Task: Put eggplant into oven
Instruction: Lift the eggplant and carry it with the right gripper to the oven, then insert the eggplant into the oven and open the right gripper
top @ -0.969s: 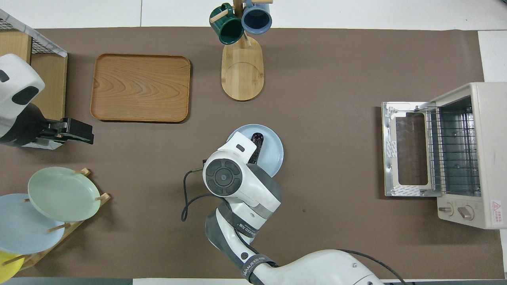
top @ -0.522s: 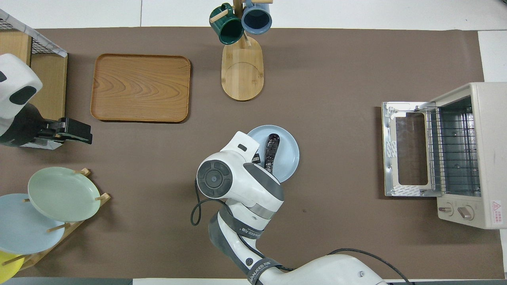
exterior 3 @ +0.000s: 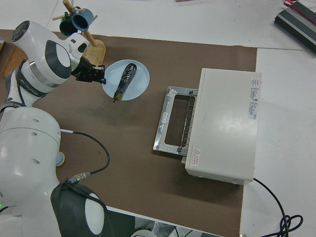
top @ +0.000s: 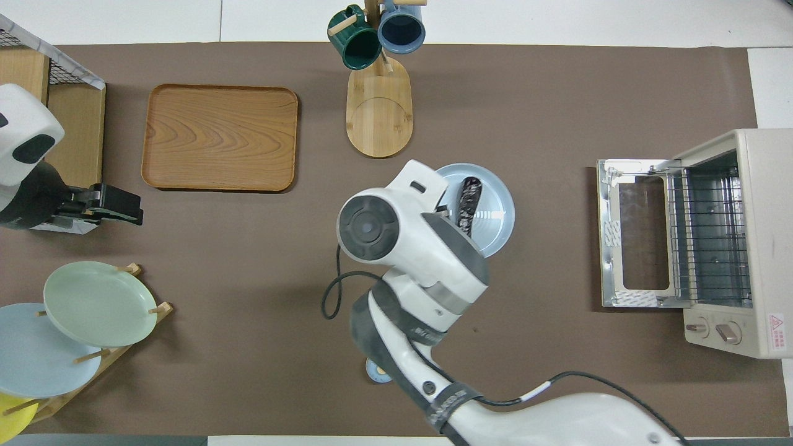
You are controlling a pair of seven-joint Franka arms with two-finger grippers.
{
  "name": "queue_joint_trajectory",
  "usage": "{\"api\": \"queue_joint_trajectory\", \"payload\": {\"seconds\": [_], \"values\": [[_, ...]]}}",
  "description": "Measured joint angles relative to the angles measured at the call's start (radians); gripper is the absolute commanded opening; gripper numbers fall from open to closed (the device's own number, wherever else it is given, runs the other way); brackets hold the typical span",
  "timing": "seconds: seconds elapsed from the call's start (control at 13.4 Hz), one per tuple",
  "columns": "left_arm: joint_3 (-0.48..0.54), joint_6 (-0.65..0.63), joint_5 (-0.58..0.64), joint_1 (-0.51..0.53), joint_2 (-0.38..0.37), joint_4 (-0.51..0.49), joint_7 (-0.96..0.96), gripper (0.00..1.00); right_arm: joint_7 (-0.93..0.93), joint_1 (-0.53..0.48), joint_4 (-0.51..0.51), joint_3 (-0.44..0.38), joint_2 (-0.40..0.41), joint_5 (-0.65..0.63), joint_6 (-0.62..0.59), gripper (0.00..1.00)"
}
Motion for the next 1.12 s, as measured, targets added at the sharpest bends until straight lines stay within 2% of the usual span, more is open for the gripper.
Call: {"api": "queue_joint_trajectory", "payload": {"seconds": [0.15, 0.3, 0.67, 0.97, 1.12], "values": [[0.0, 0.0, 0.0, 0.0, 0.0, 0.0, 0.0, 1.0, -0.098, -0.1, -0.077, 0.0, -0.099, 0.001, -0.047, 0.0], [0.0, 0.0, 0.0, 0.0, 0.0, 0.0, 0.0, 1.0, -0.159, -0.18, -0.173, 0.001, -0.152, 0.002, -0.032, 0.0], [0.0, 0.0, 0.0, 0.0, 0.0, 0.0, 0.0, 1.0, -0.193, -0.246, -0.343, 0.005, -0.173, 0.001, 0.132, 0.0], [0.0, 0.0, 0.0, 0.0, 0.0, 0.0, 0.0, 1.0, -0.324, -0.387, -0.382, 0.005, -0.179, 0.003, 0.146, 0.0], [0.0, 0.0, 0.0, 0.0, 0.0, 0.0, 0.0, 1.0, -0.333, -0.415, -0.433, 0.005, -0.188, 0.007, 0.171, 0.0]]}}
